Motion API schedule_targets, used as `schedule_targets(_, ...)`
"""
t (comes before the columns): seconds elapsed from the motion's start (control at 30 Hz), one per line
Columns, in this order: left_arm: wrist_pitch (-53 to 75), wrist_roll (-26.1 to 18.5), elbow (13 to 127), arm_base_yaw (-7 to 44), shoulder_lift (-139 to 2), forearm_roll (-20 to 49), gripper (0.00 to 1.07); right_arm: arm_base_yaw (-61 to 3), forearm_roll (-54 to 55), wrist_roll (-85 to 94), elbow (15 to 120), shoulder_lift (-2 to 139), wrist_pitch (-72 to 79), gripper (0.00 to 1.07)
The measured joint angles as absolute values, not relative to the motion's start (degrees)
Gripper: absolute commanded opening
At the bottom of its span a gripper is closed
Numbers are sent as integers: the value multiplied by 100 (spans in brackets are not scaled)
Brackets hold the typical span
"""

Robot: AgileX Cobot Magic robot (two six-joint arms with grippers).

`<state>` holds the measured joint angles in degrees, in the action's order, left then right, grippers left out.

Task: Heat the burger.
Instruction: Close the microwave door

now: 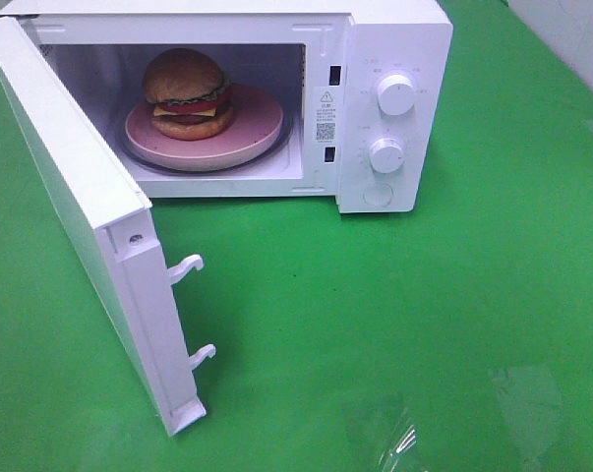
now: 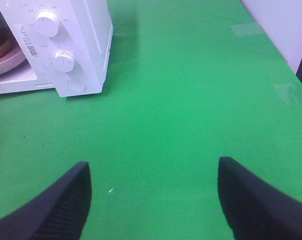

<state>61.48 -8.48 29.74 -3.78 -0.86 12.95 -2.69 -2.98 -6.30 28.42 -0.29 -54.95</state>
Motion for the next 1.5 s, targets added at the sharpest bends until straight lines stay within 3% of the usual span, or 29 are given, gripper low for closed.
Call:
schedule_targets(0.7,6096,-848,3014,-378,-86,1312,80,-269,-298,-699,2842,-29,-5495,68)
schedule_targets(1.13,4658,-848,3111,-378,-424,1163,78,-269,-298,-705,2842,-29,-5495,68)
schedule_targets(1.3,4079,-848,3111,-378,-974,1163,70,-269,-298,-705,2842,-29,-5495,68)
schedule_targets(1.33,3822,-848,3111,-378,-1140,1146,62,-269,-298,-705,2842,-29,-5495,68)
schedule_targets(1.37,3822,-848,3111,-378,-1140,1146,62,-269,-298,-705,2842,-29,-5495,68)
schedule_targets(1.4,3564,-848,3111,-378,-1255,1140,49,-269,-298,-705,2842,-29,-5495,68)
schedule_targets(1.5,3449,-848,3111,-378,-1306,1140,42,-269,-298,-705,2842,-29,-5495,68)
